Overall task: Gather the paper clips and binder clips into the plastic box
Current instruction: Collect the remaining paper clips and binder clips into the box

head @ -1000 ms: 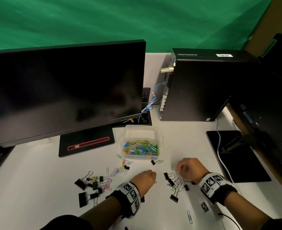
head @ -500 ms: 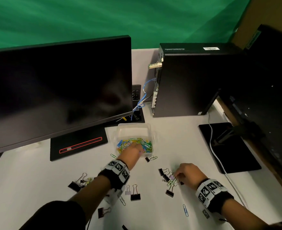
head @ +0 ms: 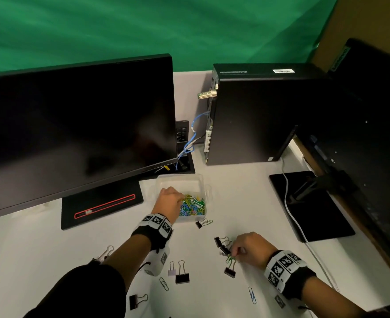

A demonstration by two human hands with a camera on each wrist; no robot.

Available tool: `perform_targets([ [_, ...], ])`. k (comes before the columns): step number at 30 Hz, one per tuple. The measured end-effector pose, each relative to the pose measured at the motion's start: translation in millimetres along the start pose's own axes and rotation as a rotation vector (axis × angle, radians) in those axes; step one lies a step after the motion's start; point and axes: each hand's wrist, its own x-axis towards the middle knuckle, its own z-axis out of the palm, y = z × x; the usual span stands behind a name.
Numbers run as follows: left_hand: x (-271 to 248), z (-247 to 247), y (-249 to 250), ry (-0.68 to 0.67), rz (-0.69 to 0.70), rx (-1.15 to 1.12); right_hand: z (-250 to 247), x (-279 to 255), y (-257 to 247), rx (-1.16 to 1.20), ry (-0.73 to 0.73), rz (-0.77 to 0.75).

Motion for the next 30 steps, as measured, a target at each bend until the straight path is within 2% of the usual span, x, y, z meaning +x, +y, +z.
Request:
perform_targets([
  [2,-9,7,11,-0.003,0.122,0.010,2,3,-3,-0.011,-0.012,-0.010],
  [4,-17,14,22,-0.071,0.250,0.039,4,6,-5,-0.022,-0.018,-0.012],
  [8,-24,27,41,-0.216,0.376,0.190,4,8,-9,-0.067,-0.035,0.026],
  [12,-28,38,53,-0.368,0.330,0.446,4,8,-11,-0.072,-0.050,0.032],
  [15,-28,44,56,-0.425,0.286,0.521,6,8,-11,-0.078,-0.052,0.033],
  [24,-35,47,49,-0.440,0.276,0.480,11,5,-12,-0.097,-0.094,0.016],
  [30,-43,42,46,-0.443,0.261,0.470,5,5,-5,0.001,-0.077,0.065],
])
